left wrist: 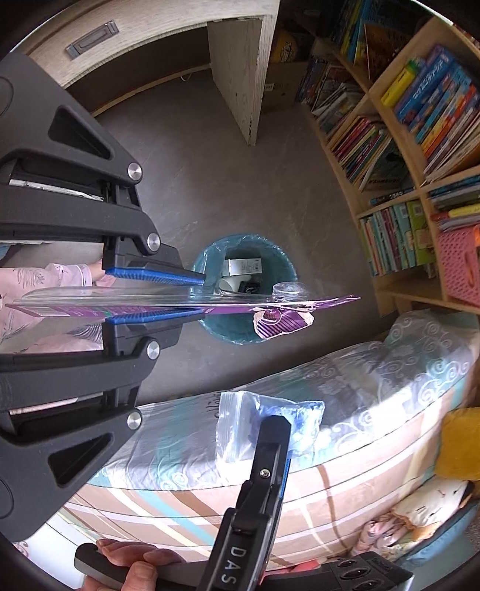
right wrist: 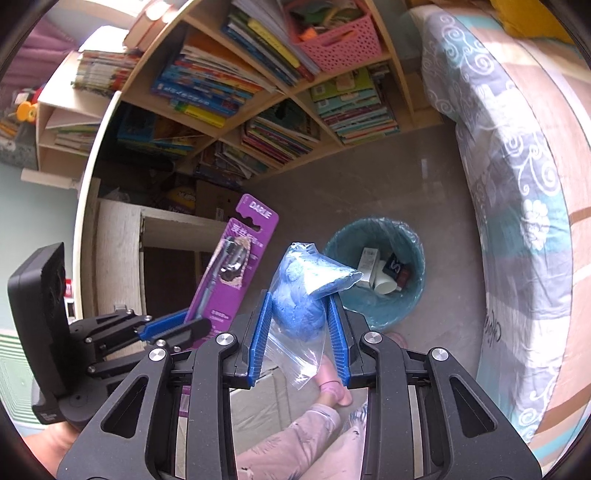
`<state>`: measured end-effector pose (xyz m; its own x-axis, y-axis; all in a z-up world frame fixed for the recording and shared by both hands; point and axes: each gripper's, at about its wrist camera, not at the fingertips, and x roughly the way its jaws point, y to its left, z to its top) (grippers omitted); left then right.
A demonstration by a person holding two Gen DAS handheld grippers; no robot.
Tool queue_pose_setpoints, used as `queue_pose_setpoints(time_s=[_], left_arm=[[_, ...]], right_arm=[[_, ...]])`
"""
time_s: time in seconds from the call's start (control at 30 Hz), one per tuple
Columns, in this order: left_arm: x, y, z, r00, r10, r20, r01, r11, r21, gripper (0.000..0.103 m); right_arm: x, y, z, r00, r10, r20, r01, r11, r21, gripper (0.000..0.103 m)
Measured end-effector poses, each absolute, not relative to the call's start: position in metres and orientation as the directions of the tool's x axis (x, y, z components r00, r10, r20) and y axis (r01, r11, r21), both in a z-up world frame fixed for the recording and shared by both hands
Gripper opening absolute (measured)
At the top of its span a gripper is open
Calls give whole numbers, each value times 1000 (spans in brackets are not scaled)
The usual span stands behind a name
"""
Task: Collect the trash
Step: 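Open both tools to drop the package and bag into the bin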
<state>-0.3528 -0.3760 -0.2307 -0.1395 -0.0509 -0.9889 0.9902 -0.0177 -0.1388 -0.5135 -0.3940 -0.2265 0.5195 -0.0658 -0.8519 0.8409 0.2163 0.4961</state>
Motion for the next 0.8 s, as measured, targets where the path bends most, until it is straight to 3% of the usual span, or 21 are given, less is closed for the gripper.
queue_pose_setpoints(time_s=[0.1, 0.17, 0.2, 0.23, 0.37, 0.4, 0.43, 0.8], left_arm=[[-358, -380, -239, -135, -34, -990, 991, -23, -134, 17], [-359, -382, -245, -122, -32, -992, 992, -28, -121, 34], [-360, -383, -247, -109, -35, -993, 994, -32, -108, 41], [-360, -384, -248, -96, -34, -995, 995, -36, -95, 44], [-357, -383, -250, -91, -29, -995, 995, -31, -90, 51], [-356, -382, -249, -89, -31, -996, 996, -31, -88, 56], [-355, -381, -248, -88, -31, -996, 996, -30, -87, 58], [-338, -358, -240, -101, -35, -994, 994, 33, -103, 70]], right_arm=[[-515, -398, -237, 520, -56, -853, 842, 202, 500, 35], [-517, -402, -245, 523, -50, -851, 844, 175, 508, 39], [-519, -404, -247, 517, -58, -854, 849, 167, 502, 47], [-520, -405, -248, 516, -61, -854, 850, 159, 502, 54], [-526, -411, -250, 517, -76, -853, 852, 136, 505, 57], [-528, -411, -248, 516, -84, -852, 853, 134, 504, 63], [-530, -411, -247, 516, -93, -852, 854, 134, 503, 68], [-537, -405, -237, 522, -94, -848, 850, 130, 510, 76]])
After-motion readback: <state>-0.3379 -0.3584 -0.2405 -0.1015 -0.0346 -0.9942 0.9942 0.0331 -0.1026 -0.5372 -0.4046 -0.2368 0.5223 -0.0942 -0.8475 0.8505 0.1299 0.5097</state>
